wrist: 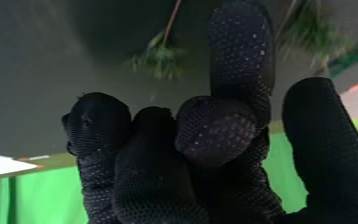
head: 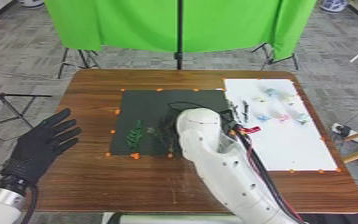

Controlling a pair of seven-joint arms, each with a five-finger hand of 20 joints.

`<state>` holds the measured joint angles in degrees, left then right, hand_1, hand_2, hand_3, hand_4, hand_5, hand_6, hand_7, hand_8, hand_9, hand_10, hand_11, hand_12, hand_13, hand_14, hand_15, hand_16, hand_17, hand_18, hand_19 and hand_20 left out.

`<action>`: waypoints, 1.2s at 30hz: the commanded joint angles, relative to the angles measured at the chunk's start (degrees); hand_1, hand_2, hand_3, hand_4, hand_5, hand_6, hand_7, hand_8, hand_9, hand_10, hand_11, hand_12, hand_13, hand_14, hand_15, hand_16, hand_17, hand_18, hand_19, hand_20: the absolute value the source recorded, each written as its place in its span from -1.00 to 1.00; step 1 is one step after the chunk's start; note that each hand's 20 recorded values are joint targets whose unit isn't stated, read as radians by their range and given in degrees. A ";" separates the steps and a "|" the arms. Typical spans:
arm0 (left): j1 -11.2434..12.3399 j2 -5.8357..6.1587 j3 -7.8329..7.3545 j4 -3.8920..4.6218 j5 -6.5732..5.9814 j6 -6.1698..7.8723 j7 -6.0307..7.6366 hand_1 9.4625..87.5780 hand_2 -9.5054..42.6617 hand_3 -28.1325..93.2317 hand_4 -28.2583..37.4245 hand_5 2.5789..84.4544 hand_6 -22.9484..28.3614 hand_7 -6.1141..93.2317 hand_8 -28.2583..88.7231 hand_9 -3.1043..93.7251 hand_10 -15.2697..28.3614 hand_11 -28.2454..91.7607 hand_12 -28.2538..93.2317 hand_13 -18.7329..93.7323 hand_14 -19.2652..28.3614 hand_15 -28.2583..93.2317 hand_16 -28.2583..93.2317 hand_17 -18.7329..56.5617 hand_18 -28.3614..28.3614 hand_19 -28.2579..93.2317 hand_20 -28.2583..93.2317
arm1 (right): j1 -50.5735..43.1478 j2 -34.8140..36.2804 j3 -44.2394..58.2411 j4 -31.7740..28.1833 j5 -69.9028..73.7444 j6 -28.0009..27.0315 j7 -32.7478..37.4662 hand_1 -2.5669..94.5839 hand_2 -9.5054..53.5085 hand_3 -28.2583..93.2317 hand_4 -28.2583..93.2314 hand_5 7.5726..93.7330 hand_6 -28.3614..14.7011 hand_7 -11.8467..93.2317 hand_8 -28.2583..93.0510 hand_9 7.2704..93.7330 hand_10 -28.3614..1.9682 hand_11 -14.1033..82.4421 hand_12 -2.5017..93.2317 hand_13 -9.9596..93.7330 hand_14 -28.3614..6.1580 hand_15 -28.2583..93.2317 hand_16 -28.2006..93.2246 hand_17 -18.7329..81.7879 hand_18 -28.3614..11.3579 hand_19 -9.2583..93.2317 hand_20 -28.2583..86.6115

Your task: Arrange flowers

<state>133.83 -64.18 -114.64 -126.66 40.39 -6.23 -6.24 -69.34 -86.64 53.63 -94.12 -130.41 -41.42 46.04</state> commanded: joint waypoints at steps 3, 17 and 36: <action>1.80 -1.25 -0.52 -0.17 0.05 -0.26 1.02 -0.63 -0.76 0.60 -1.00 -0.42 -0.03 -0.46 -0.72 -0.47 0.19 -0.15 -0.28 -0.37 0.36 0.02 -0.55 -0.81 0.66 0.13 -0.41 | 2.08 7.45 4.42 -7.05 -2.81 5.00 -5.39 -0.71 -0.39 0.67 -0.97 0.98 0.31 0.00 -0.70 1.00 0.34 0.52 -0.45 1.00 0.45 0.77 -0.05 0.46 -0.73 1.00 0.27; 2.51 -1.81 -0.63 -0.32 0.24 -0.07 2.13 -0.63 -0.76 0.60 -1.00 -0.42 -0.03 -0.46 -0.72 -0.47 0.19 -0.15 -0.28 -0.37 0.37 0.02 -0.55 -0.81 0.66 0.13 -0.41 | 2.41 28.21 8.96 -6.02 -2.37 12.23 -7.37 -0.67 -0.86 0.59 -1.00 0.68 0.25 0.00 -0.75 0.87 0.19 0.34 -0.18 0.77 0.22 0.80 0.01 0.17 -0.66 1.00 0.11; 2.82 -2.62 -0.59 -0.52 0.36 0.34 2.55 -0.63 -0.76 0.60 -1.00 -0.41 -0.02 -0.46 -0.72 -0.46 0.20 -0.15 -0.28 -0.37 0.37 0.02 -0.56 -0.81 0.66 0.13 -0.41 | 5.85 31.96 2.74 4.39 -6.96 8.84 -9.60 -0.26 -0.86 -0.27 -0.82 0.72 0.31 0.07 -0.78 0.89 0.24 0.41 -0.17 0.80 0.24 0.83 0.00 0.20 -0.67 1.00 0.14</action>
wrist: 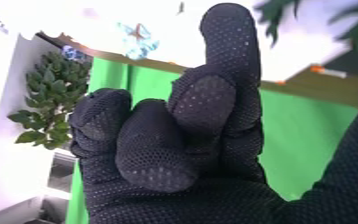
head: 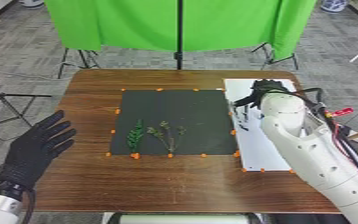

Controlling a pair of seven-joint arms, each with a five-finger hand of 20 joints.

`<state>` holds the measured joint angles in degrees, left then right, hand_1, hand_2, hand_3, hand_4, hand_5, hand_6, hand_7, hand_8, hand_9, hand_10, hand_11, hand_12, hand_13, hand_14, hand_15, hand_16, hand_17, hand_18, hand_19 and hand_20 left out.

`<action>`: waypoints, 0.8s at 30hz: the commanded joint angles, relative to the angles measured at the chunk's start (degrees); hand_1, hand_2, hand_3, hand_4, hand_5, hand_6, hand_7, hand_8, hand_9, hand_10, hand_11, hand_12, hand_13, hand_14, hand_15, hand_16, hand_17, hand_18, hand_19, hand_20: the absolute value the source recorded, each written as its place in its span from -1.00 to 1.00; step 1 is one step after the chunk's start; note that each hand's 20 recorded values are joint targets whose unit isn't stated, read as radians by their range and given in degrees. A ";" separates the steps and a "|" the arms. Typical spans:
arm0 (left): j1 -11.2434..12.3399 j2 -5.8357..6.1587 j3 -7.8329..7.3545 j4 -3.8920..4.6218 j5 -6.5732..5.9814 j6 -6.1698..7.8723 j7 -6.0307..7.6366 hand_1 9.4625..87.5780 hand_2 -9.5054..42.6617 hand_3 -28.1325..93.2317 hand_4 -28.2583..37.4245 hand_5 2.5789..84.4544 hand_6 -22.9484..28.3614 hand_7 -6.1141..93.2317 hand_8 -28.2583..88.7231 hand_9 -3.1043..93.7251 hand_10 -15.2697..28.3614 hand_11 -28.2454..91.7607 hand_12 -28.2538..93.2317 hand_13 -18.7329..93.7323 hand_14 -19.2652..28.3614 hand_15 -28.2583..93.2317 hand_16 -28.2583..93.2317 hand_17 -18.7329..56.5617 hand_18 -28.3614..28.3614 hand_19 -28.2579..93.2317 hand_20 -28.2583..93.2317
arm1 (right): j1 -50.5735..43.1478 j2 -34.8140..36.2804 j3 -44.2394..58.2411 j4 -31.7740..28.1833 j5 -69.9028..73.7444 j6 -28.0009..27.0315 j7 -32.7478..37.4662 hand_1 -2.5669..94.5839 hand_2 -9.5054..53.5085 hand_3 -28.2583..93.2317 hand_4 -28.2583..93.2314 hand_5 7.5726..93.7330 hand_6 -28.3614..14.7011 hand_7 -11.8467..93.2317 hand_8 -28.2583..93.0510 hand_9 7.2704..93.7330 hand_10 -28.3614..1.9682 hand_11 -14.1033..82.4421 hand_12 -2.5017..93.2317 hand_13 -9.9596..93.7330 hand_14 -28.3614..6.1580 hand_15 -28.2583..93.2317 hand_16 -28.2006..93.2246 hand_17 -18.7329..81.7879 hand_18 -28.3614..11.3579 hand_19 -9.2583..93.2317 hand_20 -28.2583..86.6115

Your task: Arrange flowers

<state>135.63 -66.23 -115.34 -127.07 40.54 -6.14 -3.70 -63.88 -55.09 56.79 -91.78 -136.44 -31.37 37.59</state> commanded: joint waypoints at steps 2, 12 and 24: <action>1.14 -0.57 0.10 -0.15 0.16 0.27 0.03 -0.63 -0.76 0.60 -1.00 -0.41 -0.02 -0.46 -0.72 -0.46 0.20 -0.15 -0.28 -0.37 0.37 0.02 -0.56 -0.81 0.66 0.13 -0.41 | 0.15 0.40 -0.68 2.46 -1.31 -0.43 -1.82 -0.26 -0.85 -0.31 -0.80 0.72 0.31 0.07 -0.78 0.90 0.23 0.41 -0.16 0.80 0.24 0.83 0.00 0.20 -0.67 1.00 0.14; 0.53 -0.17 0.44 0.11 -0.02 0.35 -0.20 -0.63 -0.76 0.60 -1.00 -0.41 -0.02 -0.46 -0.72 -0.46 0.20 -0.15 -0.28 -0.37 0.37 0.02 -0.56 -0.81 0.66 0.13 -0.41 | -0.59 -0.68 -0.76 3.02 -2.86 1.65 -4.13 -0.24 -0.82 -0.44 -0.72 0.70 0.31 0.08 -0.78 0.88 0.22 0.41 -0.15 0.79 0.23 0.82 0.01 0.18 -0.66 1.00 0.13; 0.70 -0.20 0.29 0.13 -0.02 -0.01 -0.20 -0.64 -0.77 0.60 -1.00 -0.41 -0.02 -0.46 -0.72 -0.46 0.20 -0.15 -0.28 -0.37 0.37 0.02 -0.55 -0.81 0.66 0.13 -0.41 | -4.88 -1.22 2.87 -0.83 1.30 4.42 -4.24 -0.48 -1.00 0.47 -1.00 0.47 0.30 0.04 -0.83 0.70 0.18 0.32 -0.22 0.65 0.24 0.75 -0.01 0.06 -0.59 0.93 0.04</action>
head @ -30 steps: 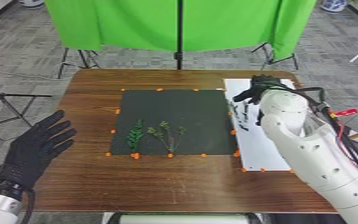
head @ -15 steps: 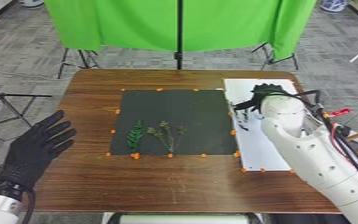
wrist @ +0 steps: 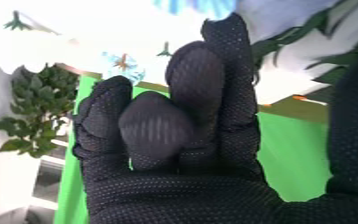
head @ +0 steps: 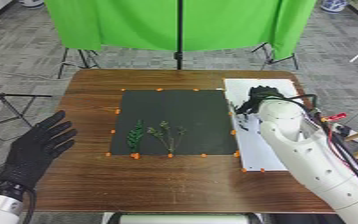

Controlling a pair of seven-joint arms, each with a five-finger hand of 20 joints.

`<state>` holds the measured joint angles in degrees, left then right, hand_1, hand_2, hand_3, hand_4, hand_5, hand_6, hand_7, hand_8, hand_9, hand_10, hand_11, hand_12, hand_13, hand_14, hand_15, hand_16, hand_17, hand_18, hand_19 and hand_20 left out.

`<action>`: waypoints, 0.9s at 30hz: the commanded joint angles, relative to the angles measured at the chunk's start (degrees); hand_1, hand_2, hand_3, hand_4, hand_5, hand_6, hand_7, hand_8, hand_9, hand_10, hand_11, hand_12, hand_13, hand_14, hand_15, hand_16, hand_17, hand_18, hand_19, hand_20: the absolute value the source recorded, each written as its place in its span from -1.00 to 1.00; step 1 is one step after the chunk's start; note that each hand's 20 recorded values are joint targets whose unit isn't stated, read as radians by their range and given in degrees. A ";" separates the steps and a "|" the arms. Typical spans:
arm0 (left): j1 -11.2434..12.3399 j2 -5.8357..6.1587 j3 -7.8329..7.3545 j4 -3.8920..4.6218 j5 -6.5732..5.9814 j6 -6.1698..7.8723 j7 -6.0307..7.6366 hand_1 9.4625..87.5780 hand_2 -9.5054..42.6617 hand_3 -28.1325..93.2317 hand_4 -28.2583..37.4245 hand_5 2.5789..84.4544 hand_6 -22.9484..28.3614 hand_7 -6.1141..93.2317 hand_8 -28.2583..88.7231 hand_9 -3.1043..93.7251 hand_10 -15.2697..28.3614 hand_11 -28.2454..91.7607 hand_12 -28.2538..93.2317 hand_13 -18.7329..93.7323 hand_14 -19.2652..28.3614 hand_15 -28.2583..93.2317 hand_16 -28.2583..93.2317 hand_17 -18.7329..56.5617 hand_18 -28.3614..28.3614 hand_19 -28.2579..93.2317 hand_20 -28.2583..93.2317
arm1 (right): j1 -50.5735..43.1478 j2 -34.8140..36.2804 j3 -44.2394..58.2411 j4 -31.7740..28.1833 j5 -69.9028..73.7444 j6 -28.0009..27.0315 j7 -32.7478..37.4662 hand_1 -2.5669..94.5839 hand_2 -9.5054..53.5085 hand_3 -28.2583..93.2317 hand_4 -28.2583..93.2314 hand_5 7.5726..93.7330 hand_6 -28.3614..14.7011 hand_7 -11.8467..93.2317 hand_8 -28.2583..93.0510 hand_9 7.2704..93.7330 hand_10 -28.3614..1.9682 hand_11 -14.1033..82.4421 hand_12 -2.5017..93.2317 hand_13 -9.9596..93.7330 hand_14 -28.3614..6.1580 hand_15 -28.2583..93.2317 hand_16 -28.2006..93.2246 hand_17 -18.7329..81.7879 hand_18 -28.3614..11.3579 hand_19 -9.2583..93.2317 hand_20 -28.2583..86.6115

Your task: Arrange flowers

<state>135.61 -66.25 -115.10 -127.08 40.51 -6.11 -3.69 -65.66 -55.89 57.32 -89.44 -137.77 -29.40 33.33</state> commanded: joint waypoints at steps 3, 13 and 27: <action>0.56 -0.15 0.07 0.21 0.03 -0.22 -0.36 -0.64 -0.76 0.60 -1.00 -0.41 -0.02 -0.46 -0.72 -0.46 0.20 -0.15 -0.28 -0.37 0.37 0.02 -0.55 -0.81 0.66 0.13 -0.41 | -4.18 -0.49 2.87 -4.43 2.99 3.08 -0.21 -0.44 -1.00 0.43 -1.00 0.45 0.28 0.04 -0.83 0.69 0.18 0.31 -0.23 0.64 0.25 0.74 -0.02 0.05 -0.59 0.92 0.05; -0.19 0.15 0.20 0.61 0.06 -0.89 -1.01 -0.64 -0.76 0.60 -1.00 -0.41 -0.02 -0.47 -0.72 -0.46 0.20 -0.15 -0.28 -0.37 0.37 0.02 -0.55 -0.81 0.66 0.13 -0.41 | -7.49 -0.91 1.96 -4.92 1.15 6.50 2.59 -0.23 -1.00 0.27 -1.00 0.45 0.30 0.05 -0.83 0.70 0.20 0.28 -0.26 0.66 0.32 0.70 -0.04 0.07 -0.57 0.90 0.05; -1.10 0.47 0.28 1.16 0.05 -1.58 -1.89 -0.63 -0.76 0.60 -1.00 -0.41 -0.02 -0.46 -0.71 -0.46 0.19 -0.15 -0.28 -0.37 0.37 0.02 -0.55 -0.81 0.66 0.13 -0.41 | -12.42 -2.29 2.36 -3.49 -1.18 7.60 0.38 0.23 -1.00 0.11 -1.00 0.53 0.35 0.01 -0.59 0.82 0.39 0.24 -0.28 0.79 0.51 0.62 -0.03 0.15 -0.52 0.93 0.02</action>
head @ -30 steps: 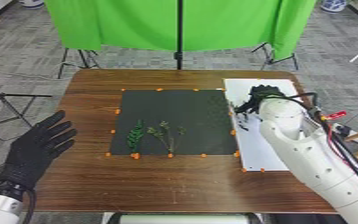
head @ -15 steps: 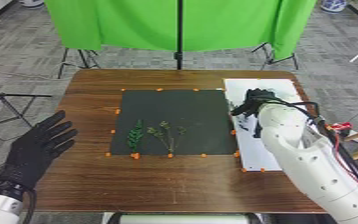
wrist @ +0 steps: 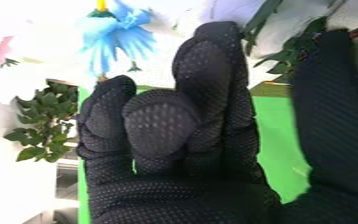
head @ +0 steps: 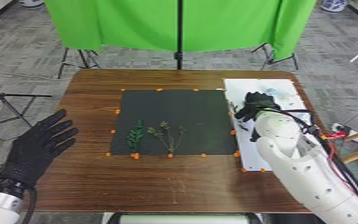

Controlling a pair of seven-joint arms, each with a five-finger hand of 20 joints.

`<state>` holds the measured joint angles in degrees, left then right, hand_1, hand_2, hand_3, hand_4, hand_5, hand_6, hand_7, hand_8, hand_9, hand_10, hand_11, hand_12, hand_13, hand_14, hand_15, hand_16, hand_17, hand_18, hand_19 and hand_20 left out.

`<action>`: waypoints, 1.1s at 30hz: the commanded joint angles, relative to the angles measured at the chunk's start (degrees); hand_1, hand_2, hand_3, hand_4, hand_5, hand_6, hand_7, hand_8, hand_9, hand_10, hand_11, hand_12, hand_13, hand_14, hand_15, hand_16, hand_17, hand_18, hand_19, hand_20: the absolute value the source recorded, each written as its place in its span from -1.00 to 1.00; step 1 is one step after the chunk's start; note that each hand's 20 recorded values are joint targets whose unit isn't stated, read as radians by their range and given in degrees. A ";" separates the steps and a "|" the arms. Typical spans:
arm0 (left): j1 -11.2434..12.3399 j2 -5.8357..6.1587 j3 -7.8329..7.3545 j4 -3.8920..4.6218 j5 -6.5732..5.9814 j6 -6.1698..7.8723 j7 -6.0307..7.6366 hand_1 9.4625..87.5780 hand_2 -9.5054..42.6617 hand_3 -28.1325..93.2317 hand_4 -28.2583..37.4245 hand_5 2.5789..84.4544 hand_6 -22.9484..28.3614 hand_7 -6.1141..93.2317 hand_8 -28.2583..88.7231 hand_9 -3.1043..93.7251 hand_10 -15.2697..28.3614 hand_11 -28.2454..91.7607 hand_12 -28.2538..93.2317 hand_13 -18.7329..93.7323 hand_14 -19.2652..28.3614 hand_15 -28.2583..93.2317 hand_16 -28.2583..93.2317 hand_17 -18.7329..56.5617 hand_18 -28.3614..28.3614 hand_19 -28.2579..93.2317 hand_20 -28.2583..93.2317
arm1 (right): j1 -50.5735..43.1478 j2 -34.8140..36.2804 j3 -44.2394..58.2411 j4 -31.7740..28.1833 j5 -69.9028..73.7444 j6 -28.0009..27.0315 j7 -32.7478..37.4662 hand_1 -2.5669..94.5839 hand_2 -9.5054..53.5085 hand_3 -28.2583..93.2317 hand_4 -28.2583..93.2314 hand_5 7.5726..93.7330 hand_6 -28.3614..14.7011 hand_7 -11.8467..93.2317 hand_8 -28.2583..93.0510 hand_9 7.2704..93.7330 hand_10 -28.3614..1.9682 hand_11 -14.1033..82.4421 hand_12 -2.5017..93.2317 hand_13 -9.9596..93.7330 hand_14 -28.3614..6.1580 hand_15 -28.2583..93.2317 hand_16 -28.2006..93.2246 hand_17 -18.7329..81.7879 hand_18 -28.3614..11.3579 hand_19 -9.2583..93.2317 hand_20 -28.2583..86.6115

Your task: Arrange flowers

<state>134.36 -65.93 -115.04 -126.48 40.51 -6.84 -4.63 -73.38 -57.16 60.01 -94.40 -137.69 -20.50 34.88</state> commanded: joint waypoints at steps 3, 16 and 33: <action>0.07 0.28 0.24 0.63 0.03 -0.92 -0.87 -0.63 -0.76 0.60 -1.00 -0.41 -0.02 -0.46 -0.72 -0.46 0.19 -0.15 -0.28 -0.37 0.37 0.02 -0.55 -0.81 0.66 0.13 -0.41 | -5.84 -1.40 -0.10 1.03 -1.43 -1.44 -1.15 0.27 -1.00 -0.02 -1.00 0.55 0.40 -0.06 -0.71 0.82 0.41 0.23 -0.27 0.79 0.52 0.61 -0.01 0.15 -0.50 0.93 0.03; -0.28 -0.53 0.25 0.79 0.29 -1.55 -1.21 -0.63 -0.76 0.60 -1.00 -0.41 -0.02 -0.46 -0.72 -0.46 0.19 -0.15 -0.28 -0.37 0.37 0.02 -0.55 -0.81 0.66 0.13 -0.41 | -10.16 -3.50 -0.93 2.18 -3.81 -4.38 -2.68 0.65 -1.00 -0.26 -0.97 0.59 0.40 0.01 -0.55 0.84 0.51 0.25 -0.27 0.78 0.56 0.65 -0.01 0.15 -0.40 0.90 0.10; 0.74 -1.08 0.02 0.32 0.34 -0.79 -0.55 -0.63 -0.76 0.60 -1.00 -0.41 -0.03 -0.46 -0.72 -0.46 0.19 -0.15 -0.28 -0.37 0.36 0.02 -0.55 -0.81 0.66 0.13 -0.41 | -13.83 -3.52 5.18 -2.21 -2.09 7.68 -8.31 -0.10 -1.00 0.92 -0.88 0.49 0.17 0.38 -0.31 1.00 0.44 0.29 -0.27 0.91 0.50 0.69 0.01 0.24 -0.60 0.97 0.09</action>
<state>133.79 -66.27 -114.92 -126.13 40.56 -7.69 -5.15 -82.04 -60.98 66.34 -97.31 -139.16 -13.96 26.28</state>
